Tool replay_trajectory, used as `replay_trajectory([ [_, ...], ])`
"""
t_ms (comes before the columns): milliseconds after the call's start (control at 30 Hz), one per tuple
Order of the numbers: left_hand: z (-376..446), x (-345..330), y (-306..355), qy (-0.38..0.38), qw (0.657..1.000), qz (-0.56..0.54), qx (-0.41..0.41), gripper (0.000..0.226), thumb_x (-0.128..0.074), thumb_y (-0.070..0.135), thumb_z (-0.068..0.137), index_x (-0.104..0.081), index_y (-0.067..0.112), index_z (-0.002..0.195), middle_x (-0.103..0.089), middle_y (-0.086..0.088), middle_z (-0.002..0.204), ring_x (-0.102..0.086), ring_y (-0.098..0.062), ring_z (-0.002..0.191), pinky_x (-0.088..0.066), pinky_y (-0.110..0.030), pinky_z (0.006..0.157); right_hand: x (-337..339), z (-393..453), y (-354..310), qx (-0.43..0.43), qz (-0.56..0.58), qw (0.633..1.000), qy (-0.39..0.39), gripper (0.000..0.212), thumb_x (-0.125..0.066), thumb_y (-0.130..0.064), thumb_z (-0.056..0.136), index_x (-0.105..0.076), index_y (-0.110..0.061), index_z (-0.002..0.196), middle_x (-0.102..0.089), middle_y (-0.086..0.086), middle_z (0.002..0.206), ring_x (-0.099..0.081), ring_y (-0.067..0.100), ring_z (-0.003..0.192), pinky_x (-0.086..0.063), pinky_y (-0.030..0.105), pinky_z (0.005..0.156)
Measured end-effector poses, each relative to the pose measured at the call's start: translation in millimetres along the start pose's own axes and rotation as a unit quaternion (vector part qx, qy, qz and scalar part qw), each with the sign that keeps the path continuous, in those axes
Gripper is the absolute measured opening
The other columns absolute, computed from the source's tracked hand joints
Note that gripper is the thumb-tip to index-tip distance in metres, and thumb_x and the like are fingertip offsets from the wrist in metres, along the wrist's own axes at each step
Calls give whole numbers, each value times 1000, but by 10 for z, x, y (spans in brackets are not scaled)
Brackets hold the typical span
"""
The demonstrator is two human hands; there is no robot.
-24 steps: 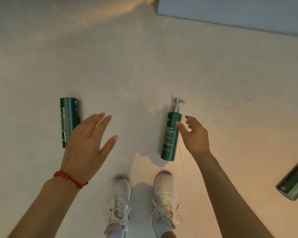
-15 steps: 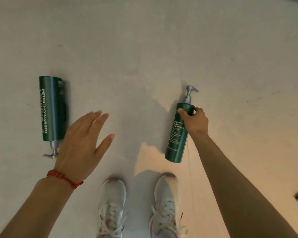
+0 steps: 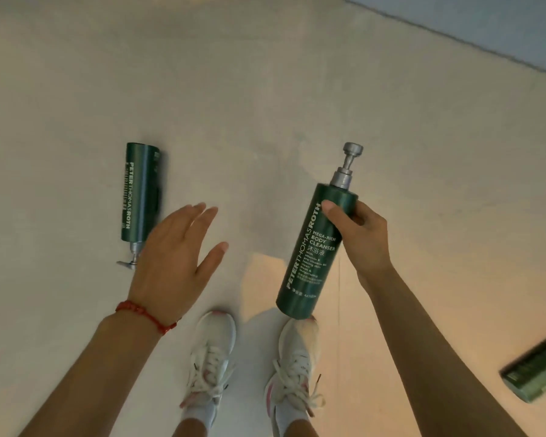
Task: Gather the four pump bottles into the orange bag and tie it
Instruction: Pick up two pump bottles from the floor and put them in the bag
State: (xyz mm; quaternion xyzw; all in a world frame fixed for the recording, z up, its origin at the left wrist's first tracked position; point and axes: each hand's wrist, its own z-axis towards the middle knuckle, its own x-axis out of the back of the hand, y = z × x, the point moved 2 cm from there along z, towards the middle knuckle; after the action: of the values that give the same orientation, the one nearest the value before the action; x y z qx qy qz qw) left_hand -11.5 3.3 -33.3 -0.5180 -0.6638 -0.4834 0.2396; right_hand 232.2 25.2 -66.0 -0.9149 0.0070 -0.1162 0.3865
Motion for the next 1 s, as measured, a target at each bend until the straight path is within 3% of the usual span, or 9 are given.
replay_trajectory([
  [167, -354, 936, 349, 24, 998, -39, 49, 58, -31, 47, 89, -49, 7, 127, -56, -18, 126, -52, -35, 116, -44, -49, 96, 65, -736, -1114, 58, -67, 995, -55, 35, -68, -20, 77, -55, -25, 109, -62, -17, 96, -60, 1, 90, -46, 14, 71],
  [267, -562, 1535, 519, 63, 993, -66, 81, 60, -26, 51, 91, -49, 8, 126, -57, -17, 125, -54, -33, 113, -47, -49, 93, 71, -1120, -1783, 91, -98, 986, -96, 41, -70, -21, 74, -54, -30, 111, -62, -19, 101, -60, 3, 95, -46, 18, 76],
  [400, -831, 2174, 584, 115, 980, -87, 138, 63, -23, 54, 91, -50, 10, 125, -58, -14, 125, -51, -28, 116, -39, -38, 98, -49, -1453, -2556, 125, -119, 975, -138, 42, -72, -21, 73, -55, -33, 109, -65, -15, 103, -62, 6, 95, -48, 19, 77],
  [600, -1089, 2571, 319, 124, 954, -122, 243, 70, -16, 59, 90, -53, 9, 123, -59, -15, 123, -55, -33, 113, -40, -44, 95, -564, -1556, -3219, 155, -147, 959, -185, 41, -73, -16, 71, -57, -37, 103, -67, -16, 99, -64, 2, 88, -51, 13, 70],
  [733, -1102, 2670, 33, 138, 931, -173, 289, 72, -15, 62, 88, -54, 11, 122, -59, -14, 124, -55, -32, 114, -38, -41, 95, -1033, -1480, -3442, 156, -170, 946, -226, 38, -73, -11, 70, -59, -38, 95, -70, -21, 85, -64, -1, 84, -50, 8, 65],
  [833, -1088, 2756, -184, 194, 886, -240, 345, 63, -33, 58, 86, -51, 12, 126, -55, -11, 128, -49, -27, 119, -33, -32, 98, -1401, -1420, -3605, 155, -198, 933, -259, 39, -72, -8, 71, -60, -30, 101, -69, -12, 94, -64, 1, 82, -51, 8, 66],
  [900, -1039, 2856, -323, 231, 836, -311, 389, 50, -48, 45, 88, -49, 14, 128, -51, -9, 133, -42, -22, 124, -28, -25, 99, -1668, -1365, -3736, 157, -214, 924, -275, 39, -72, -8, 71, -59, -33, 98, -68, -10, 94, -64, -3, 79, -50, 7, 65],
  [1000, -985, 2819, -522, 259, 775, -369, 443, 43, -53, 27, 88, -48, 13, 129, -50, -7, 134, -41, -21, 126, -26, -21, 99, -2049, -1248, -3844, 161, -242, 905, -310, 38, -72, -8, 72, -58, -33, 96, -66, -14, 93, -62, -9, 76, -47, 4, 62],
])
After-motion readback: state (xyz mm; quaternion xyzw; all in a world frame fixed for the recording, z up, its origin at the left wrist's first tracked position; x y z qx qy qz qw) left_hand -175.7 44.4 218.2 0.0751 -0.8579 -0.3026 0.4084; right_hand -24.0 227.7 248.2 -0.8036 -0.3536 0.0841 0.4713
